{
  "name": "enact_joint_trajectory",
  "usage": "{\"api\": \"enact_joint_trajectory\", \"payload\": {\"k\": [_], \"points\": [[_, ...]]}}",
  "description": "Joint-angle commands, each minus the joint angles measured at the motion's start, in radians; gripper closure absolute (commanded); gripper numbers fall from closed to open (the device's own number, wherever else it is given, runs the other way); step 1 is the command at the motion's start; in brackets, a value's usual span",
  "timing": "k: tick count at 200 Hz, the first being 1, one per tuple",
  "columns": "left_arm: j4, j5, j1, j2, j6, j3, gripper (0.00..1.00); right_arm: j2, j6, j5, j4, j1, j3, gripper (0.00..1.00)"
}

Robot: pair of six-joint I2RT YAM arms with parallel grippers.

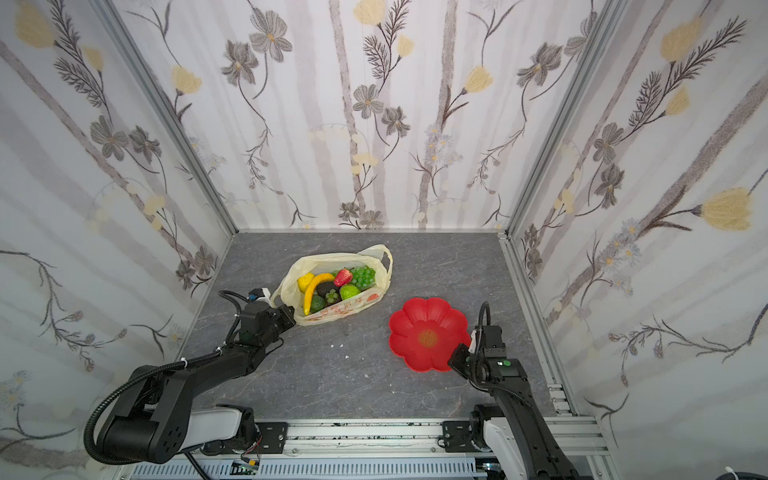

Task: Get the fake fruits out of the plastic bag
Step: 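Drag the red plate toward the robot with the right gripper, beside the bag, then release the red plate and reach the right gripper to the bag handle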

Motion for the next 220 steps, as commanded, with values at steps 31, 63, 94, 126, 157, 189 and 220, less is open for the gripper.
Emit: {"api": "enact_joint_trajectory", "payload": {"k": [31, 63, 94, 126, 157, 189, 220], "points": [[0.006, -0.017, 0.001, 0.006, 0.005, 0.003, 1.00, -0.127, 0.038, 0.055, -0.184, 0.026, -0.005, 0.90], [0.006, -0.021, 0.001, 0.003, 0.008, 0.001, 1.00, -0.134, 0.058, 0.051, -0.198, 0.063, -0.015, 0.90], [0.006, -0.026, 0.001, 0.001, 0.006, 0.001, 1.00, -0.128, 0.078, 0.069, -0.197, 0.089, -0.010, 0.84], [0.005, -0.029, 0.001, 0.004, 0.006, 0.001, 1.00, -0.137, 0.098, 0.096, -0.201, 0.102, 0.013, 0.60], [0.006, -0.028, 0.001, 0.006, 0.005, 0.002, 1.00, -0.147, 0.138, 0.169, -0.223, 0.117, 0.077, 0.34], [0.006, -0.025, 0.002, 0.006, 0.008, 0.003, 1.00, -0.139, 0.194, 0.260, -0.187, 0.156, 0.176, 0.26], [0.006, -0.018, 0.002, 0.013, 0.010, 0.008, 1.00, -0.014, 0.175, 0.475, -0.150, 0.272, 0.369, 0.21]]}}
